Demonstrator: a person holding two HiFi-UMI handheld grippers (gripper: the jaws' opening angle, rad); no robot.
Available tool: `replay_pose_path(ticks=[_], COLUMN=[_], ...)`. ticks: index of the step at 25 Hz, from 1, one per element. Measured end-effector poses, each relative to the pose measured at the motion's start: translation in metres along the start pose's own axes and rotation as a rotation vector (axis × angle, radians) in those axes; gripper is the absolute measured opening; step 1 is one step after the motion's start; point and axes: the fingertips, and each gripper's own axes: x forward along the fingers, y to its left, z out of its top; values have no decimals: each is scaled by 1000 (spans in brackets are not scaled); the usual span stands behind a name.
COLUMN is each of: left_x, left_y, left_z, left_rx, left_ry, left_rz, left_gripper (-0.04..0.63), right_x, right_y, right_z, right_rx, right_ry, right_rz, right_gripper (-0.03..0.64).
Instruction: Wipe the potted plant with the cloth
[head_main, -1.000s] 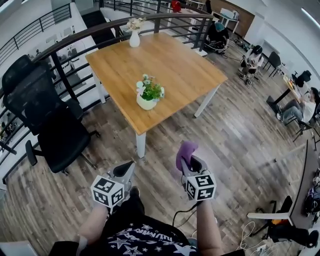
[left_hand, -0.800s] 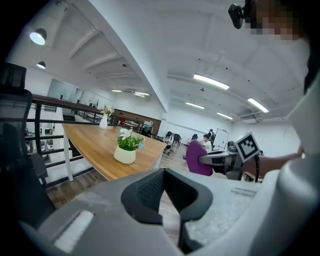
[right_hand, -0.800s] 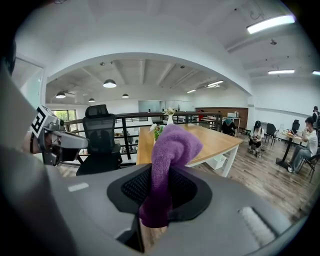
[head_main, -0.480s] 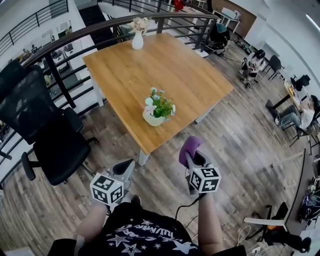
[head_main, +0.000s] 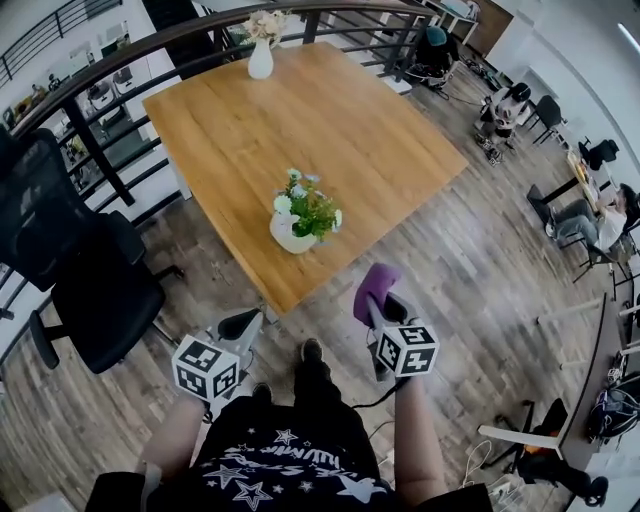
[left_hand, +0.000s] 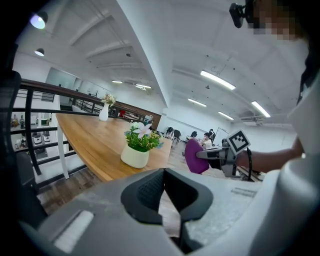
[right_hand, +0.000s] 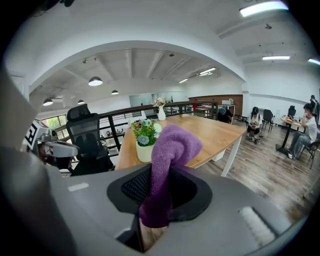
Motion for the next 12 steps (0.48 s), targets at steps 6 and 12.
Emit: replay_pose_path(ticks=[6,12], left_x=[48,97], left_y=[18,29], left_z=[29,39], left_rx=[-8,28], left_ry=[1,11], left_rz=[43,99], left_gripper=[67,129], right_x=[64,112], right_y=[-32,-76], right_z=[44,83], right_rx=[-100,-141], right_ry=[46,29], right_rz=[94,158], right_gripper=[94,94])
